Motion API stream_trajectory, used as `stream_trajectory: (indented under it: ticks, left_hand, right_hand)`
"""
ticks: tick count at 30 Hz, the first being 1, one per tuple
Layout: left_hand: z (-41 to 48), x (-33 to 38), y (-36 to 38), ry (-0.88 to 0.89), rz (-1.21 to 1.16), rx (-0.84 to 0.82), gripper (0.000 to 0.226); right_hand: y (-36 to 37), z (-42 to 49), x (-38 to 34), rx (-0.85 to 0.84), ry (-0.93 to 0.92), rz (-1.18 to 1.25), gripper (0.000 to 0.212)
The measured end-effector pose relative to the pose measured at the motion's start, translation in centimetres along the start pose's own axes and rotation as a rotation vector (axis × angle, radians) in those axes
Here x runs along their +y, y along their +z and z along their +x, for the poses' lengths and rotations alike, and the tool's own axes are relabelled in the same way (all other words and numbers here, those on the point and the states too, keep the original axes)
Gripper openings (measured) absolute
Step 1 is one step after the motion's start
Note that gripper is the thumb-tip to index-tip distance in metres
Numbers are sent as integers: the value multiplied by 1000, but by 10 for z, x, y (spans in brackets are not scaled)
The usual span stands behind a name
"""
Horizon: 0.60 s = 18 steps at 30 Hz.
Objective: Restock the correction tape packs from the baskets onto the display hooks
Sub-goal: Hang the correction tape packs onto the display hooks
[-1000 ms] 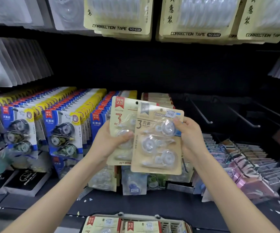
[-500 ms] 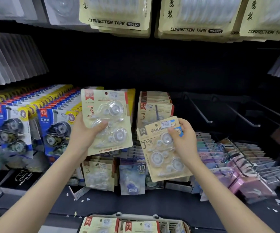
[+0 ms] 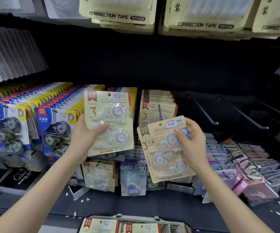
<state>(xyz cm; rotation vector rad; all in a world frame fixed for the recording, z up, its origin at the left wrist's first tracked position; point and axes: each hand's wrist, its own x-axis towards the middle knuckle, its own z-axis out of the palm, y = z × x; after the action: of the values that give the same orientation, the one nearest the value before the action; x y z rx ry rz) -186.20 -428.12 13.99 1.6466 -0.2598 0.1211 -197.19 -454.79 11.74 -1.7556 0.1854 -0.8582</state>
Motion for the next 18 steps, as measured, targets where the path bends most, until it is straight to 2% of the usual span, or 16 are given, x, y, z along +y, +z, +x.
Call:
stream_trajectory:
  ticks: [11, 18]
  left_hand:
    - [7, 0, -2, 9, -20, -21, 52]
    - [10, -5, -3, 2, -54, -27, 53]
  right_hand:
    - [8, 6, 0, 97, -27, 28, 25]
    - [28, 38, 20, 136, 130, 144, 24]
